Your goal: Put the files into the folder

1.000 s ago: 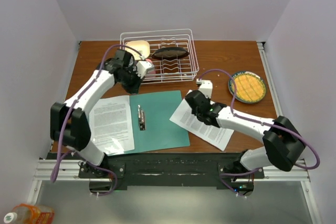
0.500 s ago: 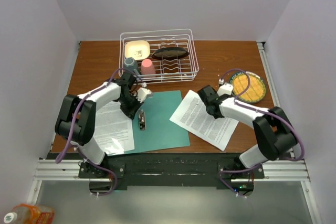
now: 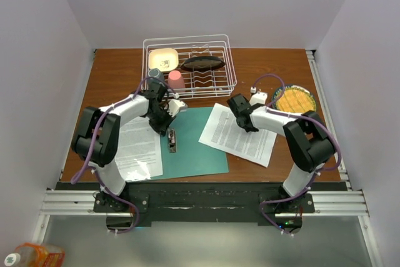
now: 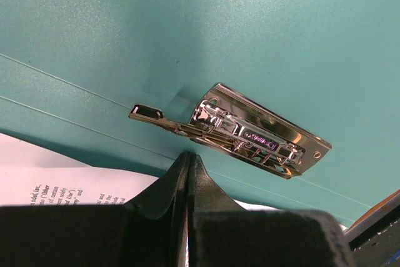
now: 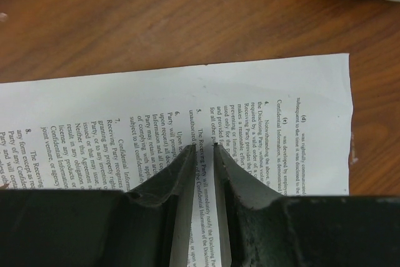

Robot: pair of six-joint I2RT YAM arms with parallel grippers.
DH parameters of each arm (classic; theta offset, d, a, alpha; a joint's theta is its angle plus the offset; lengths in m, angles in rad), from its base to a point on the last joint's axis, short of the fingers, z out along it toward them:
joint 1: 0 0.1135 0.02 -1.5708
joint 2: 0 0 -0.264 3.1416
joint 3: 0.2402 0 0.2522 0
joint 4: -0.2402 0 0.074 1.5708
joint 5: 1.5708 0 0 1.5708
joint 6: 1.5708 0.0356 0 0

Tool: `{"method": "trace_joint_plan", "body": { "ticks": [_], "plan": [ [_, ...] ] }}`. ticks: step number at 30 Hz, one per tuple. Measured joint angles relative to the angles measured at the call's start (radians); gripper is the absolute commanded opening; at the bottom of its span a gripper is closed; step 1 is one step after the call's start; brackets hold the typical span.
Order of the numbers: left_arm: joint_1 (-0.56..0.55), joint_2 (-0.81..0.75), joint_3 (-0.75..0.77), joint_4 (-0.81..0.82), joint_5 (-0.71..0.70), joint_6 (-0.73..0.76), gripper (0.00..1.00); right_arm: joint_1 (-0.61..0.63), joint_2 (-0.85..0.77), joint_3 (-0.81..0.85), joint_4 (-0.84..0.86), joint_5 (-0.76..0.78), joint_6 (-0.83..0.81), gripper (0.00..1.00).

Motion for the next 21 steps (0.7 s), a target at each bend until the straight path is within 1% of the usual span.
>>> {"method": "trace_joint_plan", "body": {
  "ticks": [5,11,14,16,19,21],
  "plan": [
    [-0.003,0.008,0.009,0.009,0.0,-0.005,0.04,0.0,0.016,0.01,0.122,-0.04,-0.098,0.22],
    [-0.004,0.012,0.013,0.016,0.001,-0.005,0.04,0.024,0.008,-0.028,0.313,-0.167,-0.275,0.21],
    [-0.008,0.016,0.019,0.023,0.0,-0.005,0.03,0.08,-0.008,-0.061,0.38,-0.216,-0.349,0.2],
    [-0.013,0.019,0.024,0.027,-0.001,-0.005,0.03,0.156,-0.011,-0.07,0.406,-0.243,-0.4,0.2],
    [-0.018,0.026,0.036,0.029,-0.012,-0.003,0.03,0.242,-0.013,-0.072,0.425,-0.274,-0.448,0.22],
    [-0.021,0.029,0.046,0.025,-0.024,-0.002,0.03,0.269,-0.022,-0.082,0.434,-0.294,-0.463,0.25]
  ]
}}
